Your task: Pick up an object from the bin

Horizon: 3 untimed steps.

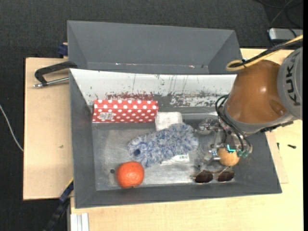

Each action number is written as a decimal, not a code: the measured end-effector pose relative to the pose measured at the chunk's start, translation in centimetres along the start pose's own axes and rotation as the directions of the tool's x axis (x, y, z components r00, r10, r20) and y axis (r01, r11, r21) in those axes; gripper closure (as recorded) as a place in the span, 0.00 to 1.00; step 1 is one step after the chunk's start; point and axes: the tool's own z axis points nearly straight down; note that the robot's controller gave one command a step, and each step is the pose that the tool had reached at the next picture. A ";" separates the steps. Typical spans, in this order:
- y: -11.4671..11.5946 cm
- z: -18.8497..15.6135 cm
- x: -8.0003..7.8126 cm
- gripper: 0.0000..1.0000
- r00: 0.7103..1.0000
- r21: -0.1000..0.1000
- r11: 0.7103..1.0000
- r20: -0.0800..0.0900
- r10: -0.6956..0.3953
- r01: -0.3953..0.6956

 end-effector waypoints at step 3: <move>2.1 6.9 0.4 1.00 0.993 0.002 0.993 0.017 -0.118 0.118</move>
Offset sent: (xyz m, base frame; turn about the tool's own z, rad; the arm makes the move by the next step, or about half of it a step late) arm -0.0091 0.0204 -0.0721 -0.1201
